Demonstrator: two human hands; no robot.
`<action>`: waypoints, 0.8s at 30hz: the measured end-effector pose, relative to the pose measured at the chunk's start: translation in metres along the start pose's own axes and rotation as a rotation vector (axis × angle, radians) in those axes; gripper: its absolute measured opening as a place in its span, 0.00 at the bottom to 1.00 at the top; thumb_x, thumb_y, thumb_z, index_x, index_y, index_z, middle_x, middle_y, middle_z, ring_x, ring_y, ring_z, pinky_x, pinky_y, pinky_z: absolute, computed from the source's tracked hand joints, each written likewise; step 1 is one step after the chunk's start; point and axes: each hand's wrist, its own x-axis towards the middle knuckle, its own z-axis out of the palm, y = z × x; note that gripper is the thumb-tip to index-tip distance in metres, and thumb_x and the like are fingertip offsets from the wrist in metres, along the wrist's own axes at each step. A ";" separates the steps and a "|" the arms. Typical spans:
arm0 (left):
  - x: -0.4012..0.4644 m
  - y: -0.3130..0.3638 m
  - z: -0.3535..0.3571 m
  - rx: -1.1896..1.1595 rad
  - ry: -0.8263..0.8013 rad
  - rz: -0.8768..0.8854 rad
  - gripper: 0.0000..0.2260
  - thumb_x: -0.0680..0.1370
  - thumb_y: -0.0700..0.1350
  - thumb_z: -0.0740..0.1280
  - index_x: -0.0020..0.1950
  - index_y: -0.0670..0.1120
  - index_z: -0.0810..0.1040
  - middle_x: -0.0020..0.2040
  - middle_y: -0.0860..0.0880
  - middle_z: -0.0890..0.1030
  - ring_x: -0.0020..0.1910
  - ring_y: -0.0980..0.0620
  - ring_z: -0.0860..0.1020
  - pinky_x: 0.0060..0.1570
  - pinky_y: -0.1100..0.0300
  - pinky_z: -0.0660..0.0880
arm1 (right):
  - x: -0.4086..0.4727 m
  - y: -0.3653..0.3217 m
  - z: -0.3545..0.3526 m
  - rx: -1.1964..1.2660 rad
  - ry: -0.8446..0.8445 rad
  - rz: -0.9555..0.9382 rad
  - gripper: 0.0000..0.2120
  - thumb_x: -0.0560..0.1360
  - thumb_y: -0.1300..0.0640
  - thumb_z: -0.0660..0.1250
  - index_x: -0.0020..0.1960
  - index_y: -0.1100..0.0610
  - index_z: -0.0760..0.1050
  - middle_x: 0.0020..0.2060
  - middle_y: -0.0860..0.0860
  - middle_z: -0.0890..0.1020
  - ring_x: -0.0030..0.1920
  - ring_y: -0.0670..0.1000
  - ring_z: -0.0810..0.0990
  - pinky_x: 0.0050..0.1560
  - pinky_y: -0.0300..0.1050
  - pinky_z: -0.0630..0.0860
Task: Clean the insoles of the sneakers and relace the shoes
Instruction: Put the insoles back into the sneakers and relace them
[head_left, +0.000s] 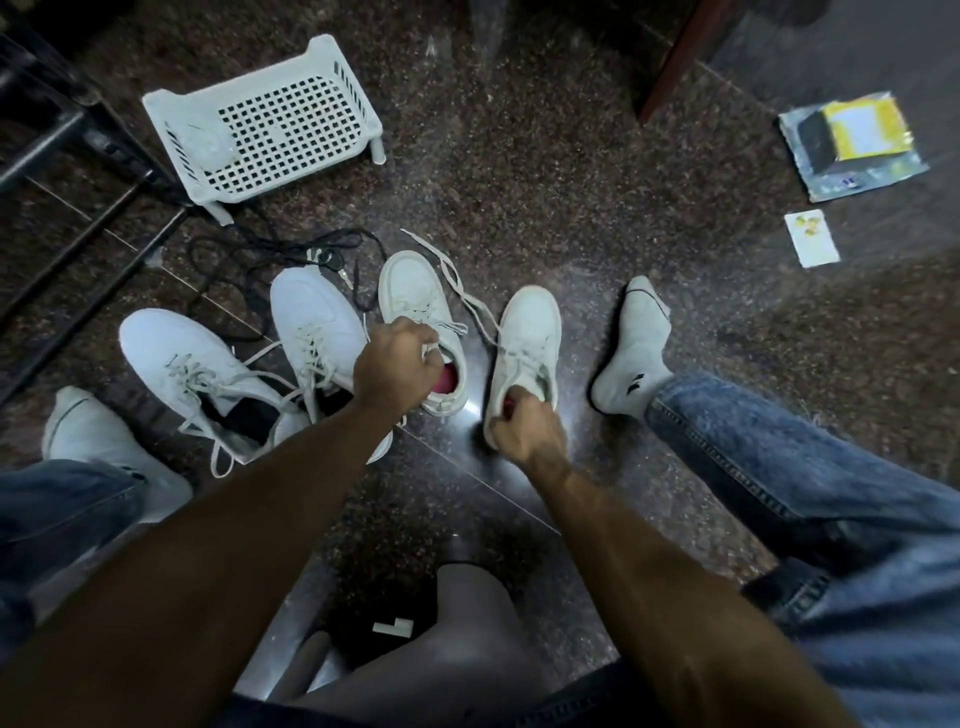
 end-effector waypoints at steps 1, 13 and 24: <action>-0.002 0.000 0.001 0.035 0.008 0.057 0.12 0.74 0.45 0.64 0.54 0.45 0.82 0.55 0.44 0.80 0.55 0.41 0.76 0.52 0.49 0.74 | -0.007 0.003 0.006 -0.015 -0.048 -0.042 0.13 0.72 0.52 0.65 0.55 0.54 0.75 0.53 0.57 0.81 0.54 0.62 0.78 0.49 0.48 0.74; -0.018 0.035 0.035 0.520 -0.495 0.375 0.23 0.78 0.53 0.61 0.74 0.52 0.65 0.73 0.50 0.68 0.77 0.48 0.53 0.72 0.37 0.44 | 0.014 0.026 -0.004 -0.060 -0.026 -0.110 0.14 0.68 0.46 0.68 0.53 0.48 0.74 0.53 0.49 0.75 0.52 0.56 0.77 0.51 0.49 0.73; -0.016 0.038 0.031 0.362 -0.450 0.315 0.14 0.79 0.53 0.59 0.51 0.45 0.79 0.59 0.45 0.77 0.63 0.46 0.72 0.69 0.42 0.55 | 0.031 0.038 -0.012 0.209 -0.047 -0.071 0.10 0.66 0.55 0.75 0.32 0.51 0.75 0.34 0.44 0.81 0.39 0.48 0.79 0.43 0.44 0.75</action>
